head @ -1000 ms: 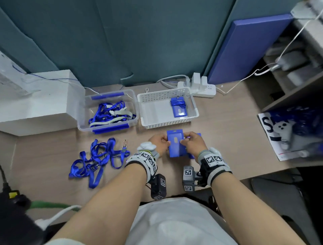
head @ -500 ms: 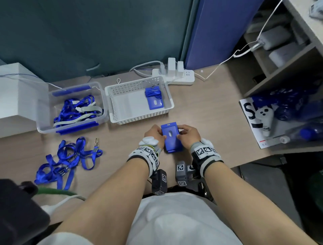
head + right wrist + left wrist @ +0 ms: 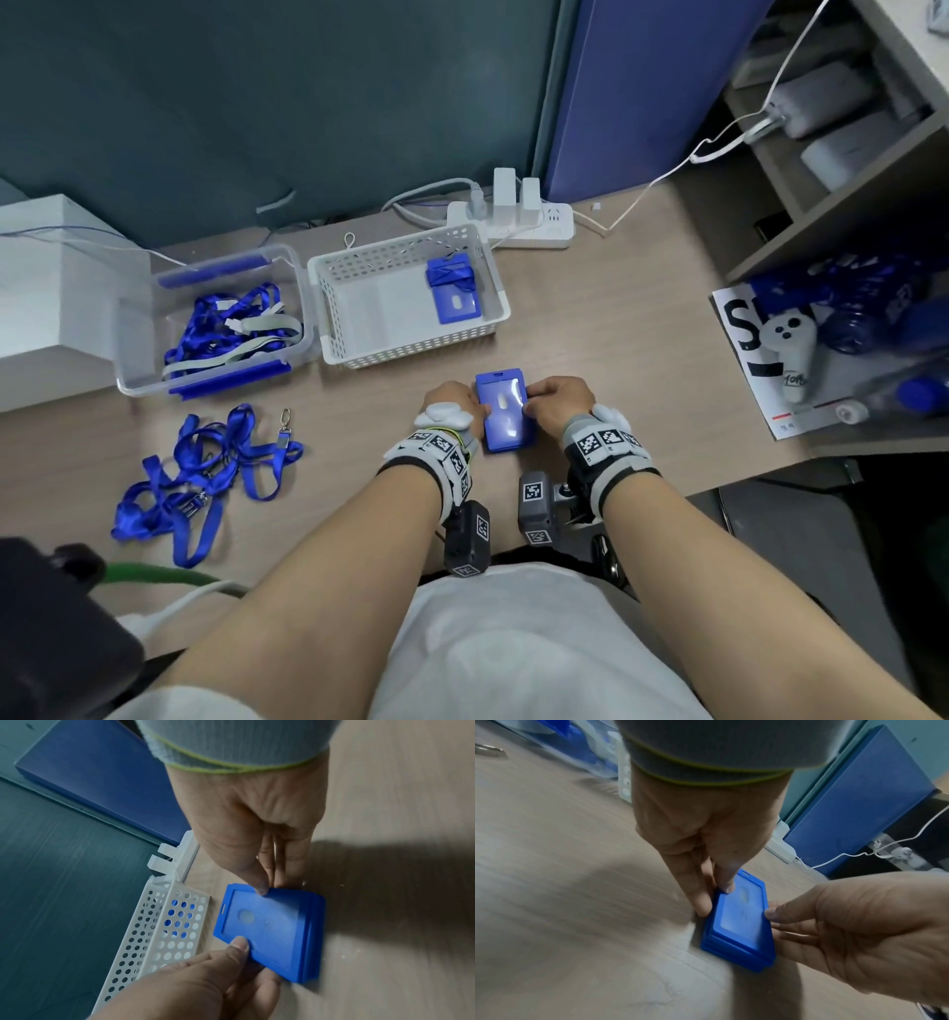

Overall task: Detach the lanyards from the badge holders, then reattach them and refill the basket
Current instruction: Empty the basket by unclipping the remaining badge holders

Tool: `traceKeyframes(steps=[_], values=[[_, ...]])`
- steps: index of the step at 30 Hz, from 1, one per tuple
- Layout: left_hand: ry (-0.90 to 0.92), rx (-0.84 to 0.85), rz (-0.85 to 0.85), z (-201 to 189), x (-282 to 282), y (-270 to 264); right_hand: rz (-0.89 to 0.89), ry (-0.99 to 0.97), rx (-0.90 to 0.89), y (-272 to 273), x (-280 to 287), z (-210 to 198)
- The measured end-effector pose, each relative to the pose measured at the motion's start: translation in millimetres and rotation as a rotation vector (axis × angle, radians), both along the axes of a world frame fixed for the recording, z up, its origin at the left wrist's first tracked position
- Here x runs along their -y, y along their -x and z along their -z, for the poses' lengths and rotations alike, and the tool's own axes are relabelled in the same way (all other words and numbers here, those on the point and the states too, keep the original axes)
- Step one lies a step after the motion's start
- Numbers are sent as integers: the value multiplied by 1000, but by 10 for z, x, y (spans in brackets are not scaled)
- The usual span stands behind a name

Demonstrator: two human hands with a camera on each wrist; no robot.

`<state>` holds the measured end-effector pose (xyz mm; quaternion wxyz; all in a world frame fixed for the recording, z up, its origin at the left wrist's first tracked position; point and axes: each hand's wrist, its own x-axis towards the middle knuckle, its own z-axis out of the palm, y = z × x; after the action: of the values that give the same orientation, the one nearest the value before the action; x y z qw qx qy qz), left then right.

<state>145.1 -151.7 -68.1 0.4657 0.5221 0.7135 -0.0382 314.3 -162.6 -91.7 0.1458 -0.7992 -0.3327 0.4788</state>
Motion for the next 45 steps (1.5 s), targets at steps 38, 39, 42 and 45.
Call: traceKeyframes(steps=[38,39,42,45], values=[[-157,218,-345,30,-1415,485,-308,-50,-169,967,-1654,-465],[-150,208,-364,73,-1450,492,-298,-47,-173,954,-1673,-456],[-126,189,-423,107,-1504,499,-301,-18,-151,925,-1733,-425],[-174,183,-455,104,-1502,537,-293,0,-150,921,-1775,-401]])
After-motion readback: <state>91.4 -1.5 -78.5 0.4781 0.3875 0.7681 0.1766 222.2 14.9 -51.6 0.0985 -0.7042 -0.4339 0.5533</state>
